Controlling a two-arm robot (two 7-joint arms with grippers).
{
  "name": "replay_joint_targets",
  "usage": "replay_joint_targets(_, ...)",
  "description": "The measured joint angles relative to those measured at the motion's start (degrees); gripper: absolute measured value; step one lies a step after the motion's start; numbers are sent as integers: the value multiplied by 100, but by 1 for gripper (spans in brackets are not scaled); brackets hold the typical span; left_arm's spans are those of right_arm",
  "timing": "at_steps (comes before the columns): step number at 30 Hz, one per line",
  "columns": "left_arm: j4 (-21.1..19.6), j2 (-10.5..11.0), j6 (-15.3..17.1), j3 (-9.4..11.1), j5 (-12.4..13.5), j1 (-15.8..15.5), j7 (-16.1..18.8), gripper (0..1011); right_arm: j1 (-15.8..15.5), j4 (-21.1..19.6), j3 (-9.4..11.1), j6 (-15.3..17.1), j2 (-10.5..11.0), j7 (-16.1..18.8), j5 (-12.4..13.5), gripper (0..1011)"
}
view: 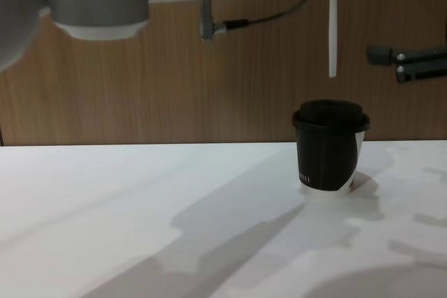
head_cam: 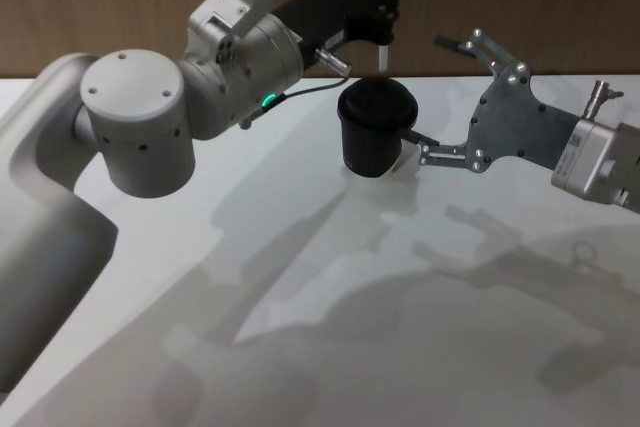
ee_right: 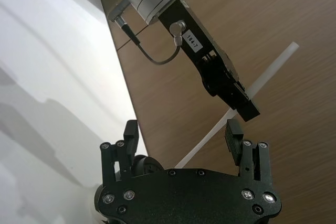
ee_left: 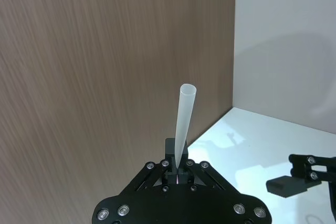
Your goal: Pick up the straw with one hand, pass it to the other hand, and insert it into the cup.
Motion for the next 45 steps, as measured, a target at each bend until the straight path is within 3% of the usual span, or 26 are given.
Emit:
replay_joint_targets(22, 439, -426, -35, 122, 300, -6, 271, 7, 0, 0, 0, 0, 0, 0, 0, 1001)
replay_joint_targets(45, 362, -557, -34, 69, 610, 197, 676, 6, 0, 0, 0, 0, 0, 0, 0, 1001)
